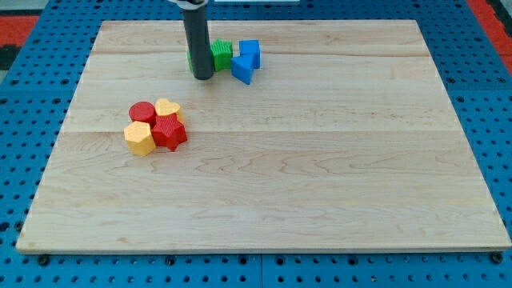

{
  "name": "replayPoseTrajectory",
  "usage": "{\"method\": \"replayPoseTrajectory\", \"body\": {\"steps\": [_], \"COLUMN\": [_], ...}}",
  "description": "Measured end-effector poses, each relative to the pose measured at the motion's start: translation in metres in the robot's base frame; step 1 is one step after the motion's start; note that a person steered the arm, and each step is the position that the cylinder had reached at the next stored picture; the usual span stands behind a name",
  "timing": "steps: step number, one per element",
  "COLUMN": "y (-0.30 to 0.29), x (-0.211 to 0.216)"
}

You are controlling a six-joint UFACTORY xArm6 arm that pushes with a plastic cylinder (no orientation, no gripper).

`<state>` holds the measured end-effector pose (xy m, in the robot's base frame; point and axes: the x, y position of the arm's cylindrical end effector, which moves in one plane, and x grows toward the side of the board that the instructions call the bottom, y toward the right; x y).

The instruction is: Push the triangle to the right of the blue cube

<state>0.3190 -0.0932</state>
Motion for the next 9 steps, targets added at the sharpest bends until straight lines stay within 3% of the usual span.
{"method": "replayPoseTrajectory", "body": {"steps": [3,5,8,9], "y": [0.018,0.021,0.111,0.112], "x": [0.041,0.011,0.009,0.009]}}
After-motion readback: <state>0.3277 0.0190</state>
